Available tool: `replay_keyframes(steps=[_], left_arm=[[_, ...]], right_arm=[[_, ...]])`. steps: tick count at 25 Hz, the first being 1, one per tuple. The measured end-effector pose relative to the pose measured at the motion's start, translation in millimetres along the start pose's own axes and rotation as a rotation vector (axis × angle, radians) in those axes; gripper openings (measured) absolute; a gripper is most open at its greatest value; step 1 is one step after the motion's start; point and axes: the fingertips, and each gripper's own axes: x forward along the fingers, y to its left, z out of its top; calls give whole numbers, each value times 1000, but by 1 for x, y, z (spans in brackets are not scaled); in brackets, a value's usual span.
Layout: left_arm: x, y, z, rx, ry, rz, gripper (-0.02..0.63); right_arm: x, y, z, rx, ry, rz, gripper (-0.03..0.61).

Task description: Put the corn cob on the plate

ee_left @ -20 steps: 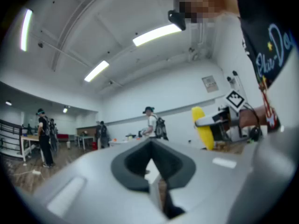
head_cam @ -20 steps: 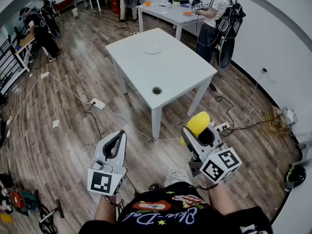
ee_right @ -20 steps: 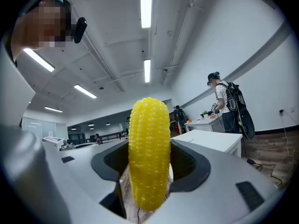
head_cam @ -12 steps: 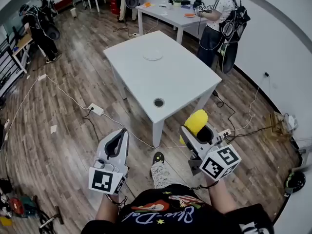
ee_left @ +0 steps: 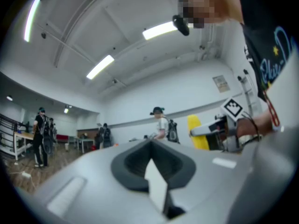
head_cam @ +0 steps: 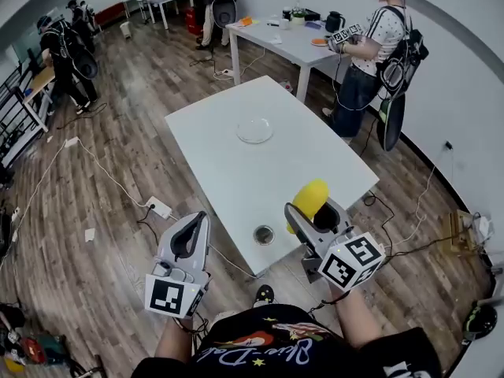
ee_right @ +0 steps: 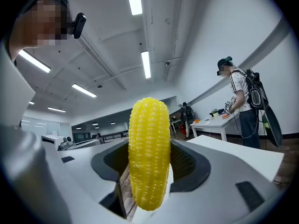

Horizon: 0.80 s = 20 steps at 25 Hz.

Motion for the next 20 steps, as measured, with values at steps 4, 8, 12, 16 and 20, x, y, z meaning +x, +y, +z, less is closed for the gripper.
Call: replay_keyframes(steps=[4,8,12,16,20], left_arm=[[38,28,-21,5,58,9,3],[79,66,-42,-7,85,13,3],[130,102,-61,-29,65,-20,3],[181,130,-83,-11,71,-120,3],[221,167,-109,-33,89,-183,3]], right_arm=[[53,-35,-3,9,27,-2,259],[108,-63,-8,29,65,-23,259],[163,-92,-16,28,108,-60,259],[220,-122,-26,48,121,-117,259],[275,-152,-51,89,153,-220,259]])
